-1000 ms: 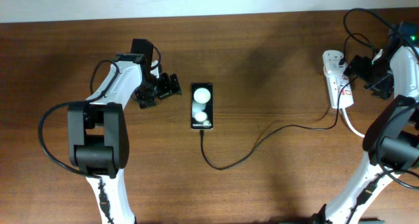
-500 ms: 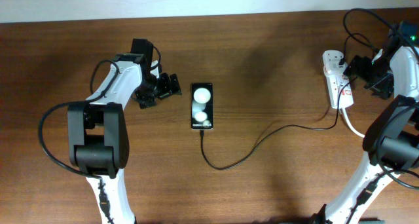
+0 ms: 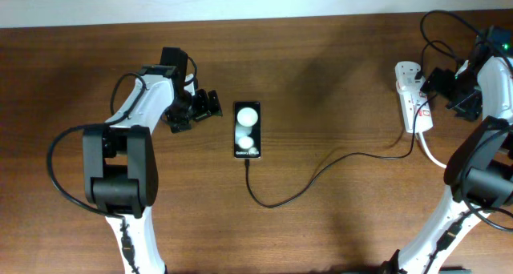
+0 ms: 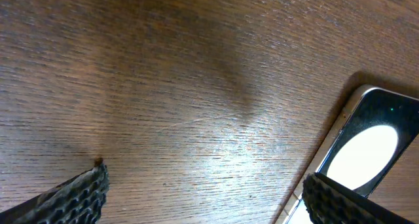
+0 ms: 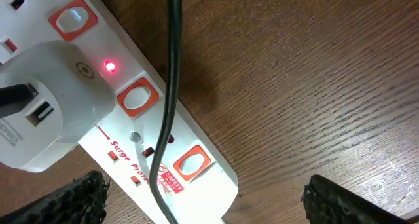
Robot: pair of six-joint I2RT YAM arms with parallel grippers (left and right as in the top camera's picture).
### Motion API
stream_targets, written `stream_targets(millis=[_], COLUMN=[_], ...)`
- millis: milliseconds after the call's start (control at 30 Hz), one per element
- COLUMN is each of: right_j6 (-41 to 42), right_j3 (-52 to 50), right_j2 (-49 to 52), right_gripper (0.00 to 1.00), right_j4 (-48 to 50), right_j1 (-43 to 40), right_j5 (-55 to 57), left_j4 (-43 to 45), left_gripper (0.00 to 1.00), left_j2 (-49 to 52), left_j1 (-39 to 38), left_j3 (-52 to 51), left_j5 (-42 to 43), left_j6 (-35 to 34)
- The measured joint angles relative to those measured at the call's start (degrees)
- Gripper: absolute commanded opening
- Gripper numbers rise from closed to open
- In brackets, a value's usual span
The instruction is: Plug charger to phone and switch on socket
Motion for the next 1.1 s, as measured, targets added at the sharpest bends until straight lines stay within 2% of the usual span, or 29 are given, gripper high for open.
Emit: stream_targets(millis=[600, 667, 767, 800, 867, 1067, 1100], right_j6=[-0.02, 0.02, 0.0, 0.0, -0.02, 0.0, 0.02], right_j3=[0.0, 0.0, 0.0, 0.0, 0.0, 0.04, 0.07], right_j2=[0.0, 0.0, 0.0, 0.0, 0.0, 0.0, 0.0], right_gripper=[0.99, 0.99, 0.99, 0.99, 0.99, 0.99, 0.99], right_j4=[0.0, -0.02, 0.0, -0.02, 0.0, -0.02, -0.04], right_j1=[0.0, 0.0, 0.0, 0.0, 0.0, 0.0, 0.0], right_j5=[0.0, 0.0, 0.0, 0.02, 0.0, -0.02, 0.0], left_j4=[-0.02, -0.63, -1.6, -1.31, 3.89, 47.89, 57.51], left_gripper=[0.99, 0.99, 0.99, 0.99, 0.99, 0.99, 0.99], left_j2=[-0.59, -5.05, -18.05, -19.67, -24.28, -42.69, -44.74], left_j1=[0.0, 0.0, 0.0, 0.0, 0.5, 8.02, 8.11], left_j3=[-0.11, -0.22, -0.22, -0.87, -8.7, -53.09, -59.54], left_j5=[-0.02, -1.2, -8.87, -11.15, -15.67, -18.18, -18.21], left_j6=[0.0, 0.0, 0.0, 0.09, 0.81, 0.87, 0.85])
